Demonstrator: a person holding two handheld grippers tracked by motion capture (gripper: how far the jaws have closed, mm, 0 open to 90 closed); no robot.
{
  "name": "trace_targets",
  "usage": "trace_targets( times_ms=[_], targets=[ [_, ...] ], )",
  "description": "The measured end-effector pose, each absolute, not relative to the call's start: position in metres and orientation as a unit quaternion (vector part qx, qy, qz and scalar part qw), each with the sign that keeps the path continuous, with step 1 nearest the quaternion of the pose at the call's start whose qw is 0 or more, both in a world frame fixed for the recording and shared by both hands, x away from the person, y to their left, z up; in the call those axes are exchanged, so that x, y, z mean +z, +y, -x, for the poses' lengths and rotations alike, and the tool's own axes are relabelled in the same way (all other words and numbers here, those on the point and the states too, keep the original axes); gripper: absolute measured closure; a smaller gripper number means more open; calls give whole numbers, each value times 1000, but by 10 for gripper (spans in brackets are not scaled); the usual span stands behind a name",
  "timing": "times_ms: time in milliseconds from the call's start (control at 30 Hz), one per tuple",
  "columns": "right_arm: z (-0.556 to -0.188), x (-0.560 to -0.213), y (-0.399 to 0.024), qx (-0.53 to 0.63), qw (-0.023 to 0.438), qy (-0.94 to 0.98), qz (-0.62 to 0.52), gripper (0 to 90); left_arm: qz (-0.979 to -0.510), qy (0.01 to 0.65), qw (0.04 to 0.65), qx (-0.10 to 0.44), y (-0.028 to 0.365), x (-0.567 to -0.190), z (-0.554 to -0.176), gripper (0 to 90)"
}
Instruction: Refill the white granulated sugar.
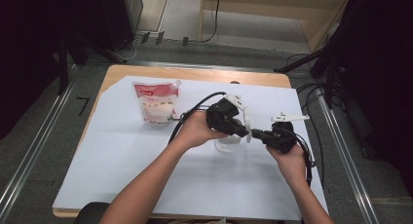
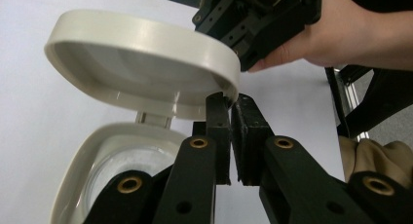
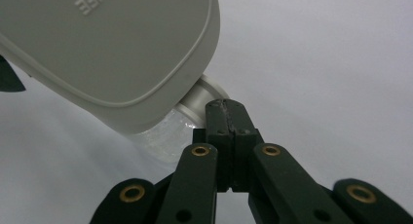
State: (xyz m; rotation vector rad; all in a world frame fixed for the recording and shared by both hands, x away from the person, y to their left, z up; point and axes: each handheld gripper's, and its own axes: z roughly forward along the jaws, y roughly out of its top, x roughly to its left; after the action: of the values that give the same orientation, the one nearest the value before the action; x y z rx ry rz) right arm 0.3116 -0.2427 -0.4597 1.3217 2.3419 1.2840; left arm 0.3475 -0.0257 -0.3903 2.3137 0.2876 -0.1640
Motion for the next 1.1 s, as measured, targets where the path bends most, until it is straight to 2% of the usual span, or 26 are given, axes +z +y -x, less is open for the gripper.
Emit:
trace_targets(
  times_ms=[200, 433, 467, 500, 600, 833, 933, 1100],
  targets=[
    [-311, -459, -244, 432, 77, 783, -440, 900, -910, 115, 393, -68, -28, -391, -350, 841],
    [-311, -458, -246, 432, 83, 782, -441, 875, -910, 130, 390, -60, -20, -388, -351, 699],
    [-310, -458, -248, 436, 81, 778, -444, 842, -910, 128, 389, -59, -17, -387, -351, 656],
    [-310, -458, -248, 436, 81, 778, -444, 842, -908, 129, 394, -60, -15, -386, -352, 656],
    [-305, -455, -256, 447, 73, 765, -458, 806, -902, 134, 407, -59, -8, -384, -350, 530],
    [-289, -447, -267, 464, 75, 760, -449, 680, -900, 150, 404, -60, 9, -385, -346, 479],
    [-285, -450, -267, 470, 74, 754, -453, 548, -901, 168, 394, -71, 16, -385, -344, 447],
    [-274, -455, -267, 467, 66, 758, -449, 514, -896, 179, 402, -62, 29, -382, -341, 407]
  ],
)
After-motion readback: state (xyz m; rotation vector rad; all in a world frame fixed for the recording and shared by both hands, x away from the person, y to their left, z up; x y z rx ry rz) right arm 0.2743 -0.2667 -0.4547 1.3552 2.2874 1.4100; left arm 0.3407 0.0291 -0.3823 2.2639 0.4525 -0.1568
